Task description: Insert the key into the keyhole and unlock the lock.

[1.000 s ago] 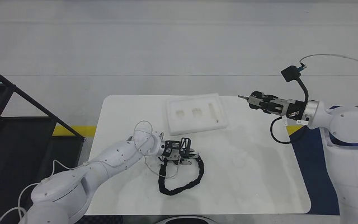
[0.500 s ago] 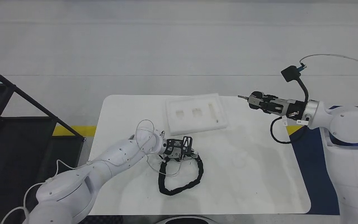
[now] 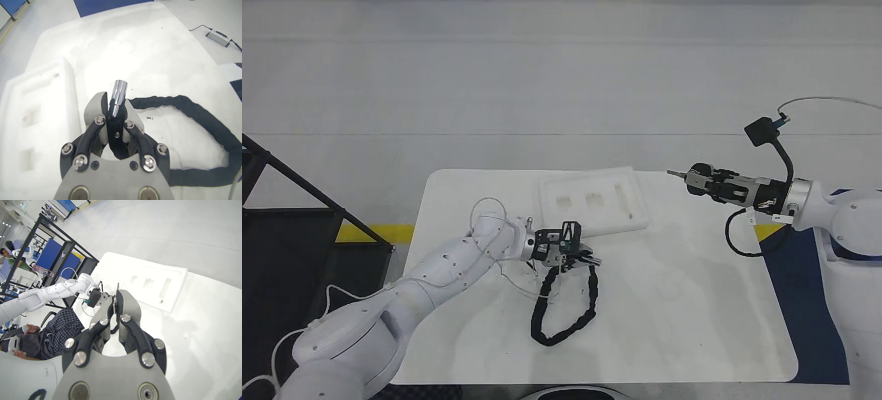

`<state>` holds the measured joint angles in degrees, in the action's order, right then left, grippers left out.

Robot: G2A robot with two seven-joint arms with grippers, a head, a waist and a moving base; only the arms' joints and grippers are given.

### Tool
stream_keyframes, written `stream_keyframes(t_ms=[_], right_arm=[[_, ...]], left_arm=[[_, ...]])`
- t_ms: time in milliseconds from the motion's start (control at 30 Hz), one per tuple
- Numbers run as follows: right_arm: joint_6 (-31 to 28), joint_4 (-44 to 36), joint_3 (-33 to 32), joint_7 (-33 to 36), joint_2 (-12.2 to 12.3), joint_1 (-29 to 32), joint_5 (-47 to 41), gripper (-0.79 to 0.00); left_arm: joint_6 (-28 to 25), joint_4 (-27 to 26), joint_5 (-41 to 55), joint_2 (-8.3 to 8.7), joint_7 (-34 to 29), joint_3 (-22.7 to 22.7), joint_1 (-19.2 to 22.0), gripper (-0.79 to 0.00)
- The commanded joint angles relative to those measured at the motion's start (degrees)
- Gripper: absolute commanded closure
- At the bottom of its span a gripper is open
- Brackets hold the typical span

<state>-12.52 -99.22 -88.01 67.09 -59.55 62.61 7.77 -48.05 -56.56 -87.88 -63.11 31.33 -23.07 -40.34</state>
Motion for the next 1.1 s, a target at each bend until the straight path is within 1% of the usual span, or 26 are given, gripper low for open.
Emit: stream_keyframes(t_ms=[0,100,267,333,400,500,633,767,867,1000,1067], right_arm=[[0.0,0.0,0.0,0.0,0.0,0.0,0.0,0.0],[0.0,0.0,0.0,0.0,0.0,0.0,0.0,0.0],[0.3,-0.2,0.3,-0.4,0.0,0.4,0.0,0.0],[1.7,-0.7,0.8,1.7,0.2,0.4,-0.7,0.0],[3.6,-0.7,1.2,5.3,0.4,-0.1,-3.0,0.0],[5.9,-1.0,1.2,9.9,0.8,-1.2,-5.8,0.0],[7.0,-3.5,0.7,14.0,1.3,-1.9,-8.9,0.0],[8.3,-5.7,-0.3,15.4,1.7,-2.0,-11.6,0.0],[9.6,-6.9,-0.7,15.8,2.0,-1.8,-13.0,0.0],[11.2,-7.6,-0.9,16.1,2.3,-1.4,-14.4,0.0],[12.1,-7.8,-0.8,16.2,2.5,-1.2,-15.0,0.0]], left_arm=[[-0.9,-1.8,0.2,0.92,1.7,-1.5,-0.1,0.0],[-2.2,-5.1,0.7,2.54,4.4,-4.4,-0.6,0.0],[-3.4,-9.7,2.6,4.5,8.9,-8.7,-2.2,0.0],[-3.6,-11.2,4.0,4.98,10.3,-10.2,-3.0,0.0],[-3.6,-12.4,5.2,5.28,11.5,-11.5,-3.5,0.0],[-3.8,-14.0,7.2,5.36,14.1,-12.8,-4.4,0.0],[-3.9,-15.4,8.2,4.92,18.1,-13.4,-4.6,0.0],[-2.8,-15.4,7.2,3.95,22.1,-12.8,-4.0,0.0],[-0.5,-15.3,8.1,2.41,24.4,-10.7,-3.2,0.0],[1.9,-12.9,9.9,0.46,26.8,-7.4,-1.6,0.0],[3.0,-11.2,10.6,-0.75,27.9,-5.0,-0.5,0.0]])
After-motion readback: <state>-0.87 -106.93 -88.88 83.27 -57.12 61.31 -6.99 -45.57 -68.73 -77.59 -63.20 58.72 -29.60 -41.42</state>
